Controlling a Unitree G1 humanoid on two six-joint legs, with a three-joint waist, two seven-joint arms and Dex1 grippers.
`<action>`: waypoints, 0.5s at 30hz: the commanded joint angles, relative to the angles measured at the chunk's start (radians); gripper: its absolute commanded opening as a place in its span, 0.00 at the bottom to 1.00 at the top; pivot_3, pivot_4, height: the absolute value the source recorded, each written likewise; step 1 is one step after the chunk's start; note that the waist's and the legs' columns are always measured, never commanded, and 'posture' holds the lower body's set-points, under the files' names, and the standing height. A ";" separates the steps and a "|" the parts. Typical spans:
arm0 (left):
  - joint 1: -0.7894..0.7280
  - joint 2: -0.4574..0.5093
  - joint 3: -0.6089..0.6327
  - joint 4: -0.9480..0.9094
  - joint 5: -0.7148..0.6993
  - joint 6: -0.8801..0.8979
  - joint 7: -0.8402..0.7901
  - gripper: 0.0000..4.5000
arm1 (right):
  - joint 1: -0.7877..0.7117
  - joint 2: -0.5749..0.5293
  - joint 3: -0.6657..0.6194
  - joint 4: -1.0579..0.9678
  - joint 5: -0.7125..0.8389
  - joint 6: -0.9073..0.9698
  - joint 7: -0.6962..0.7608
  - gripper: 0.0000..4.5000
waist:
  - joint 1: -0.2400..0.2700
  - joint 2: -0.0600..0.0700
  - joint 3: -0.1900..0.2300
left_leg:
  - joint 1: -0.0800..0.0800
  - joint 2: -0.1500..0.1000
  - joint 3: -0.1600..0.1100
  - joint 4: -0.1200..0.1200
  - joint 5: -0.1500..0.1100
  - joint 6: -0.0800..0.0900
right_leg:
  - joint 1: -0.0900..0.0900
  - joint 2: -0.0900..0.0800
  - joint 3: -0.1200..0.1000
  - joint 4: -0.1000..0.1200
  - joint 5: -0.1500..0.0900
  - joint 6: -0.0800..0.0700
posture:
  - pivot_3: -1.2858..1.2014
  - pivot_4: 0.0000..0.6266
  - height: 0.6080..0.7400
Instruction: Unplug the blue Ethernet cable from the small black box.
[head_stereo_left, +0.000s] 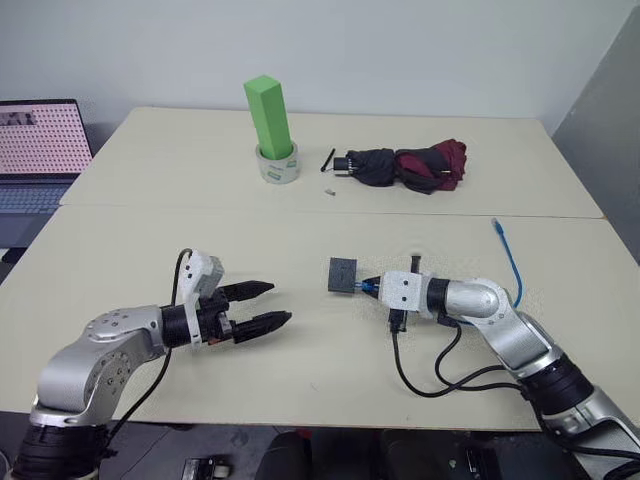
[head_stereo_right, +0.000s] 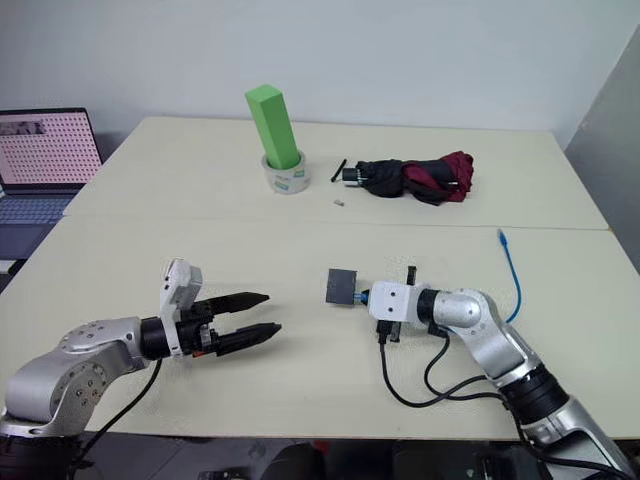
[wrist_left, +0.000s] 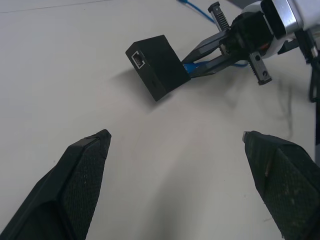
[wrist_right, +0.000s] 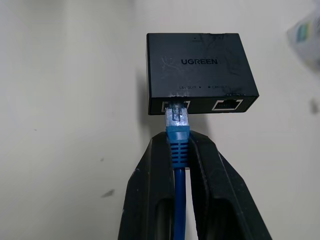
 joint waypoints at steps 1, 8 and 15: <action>-0.068 -0.018 0.033 0.006 -0.127 0.099 -0.002 1.00 | -0.085 -0.041 0.015 0.032 -0.155 -0.372 -0.112 0.03 | 0.002 0.000 0.000 | 0.000 0.000 0.000 0.000 0.000 0.000 | 0.000 0.000 0.000 0.000 0.000 0.000 | 0.52 0.24 1.00; -0.153 -0.092 -0.005 0.031 -0.169 0.146 0.031 1.00 | -0.111 -0.004 0.017 0.075 -0.193 -0.573 -0.180 0.03 | 0.000 0.000 0.000 | 0.000 0.000 0.000 0.001 0.000 -0.001 | 0.000 0.000 0.000 0.000 0.000 0.000 | 0.52 0.24 1.00; -0.192 -0.129 -0.014 0.062 -0.183 0.167 0.035 1.00 | -0.112 0.023 0.009 0.086 -0.210 -0.617 -0.198 0.03 | 0.000 0.000 0.000 | 0.000 0.000 0.000 0.001 0.000 -0.001 | 0.000 0.000 0.000 0.000 0.000 0.000 | 0.52 0.24 1.00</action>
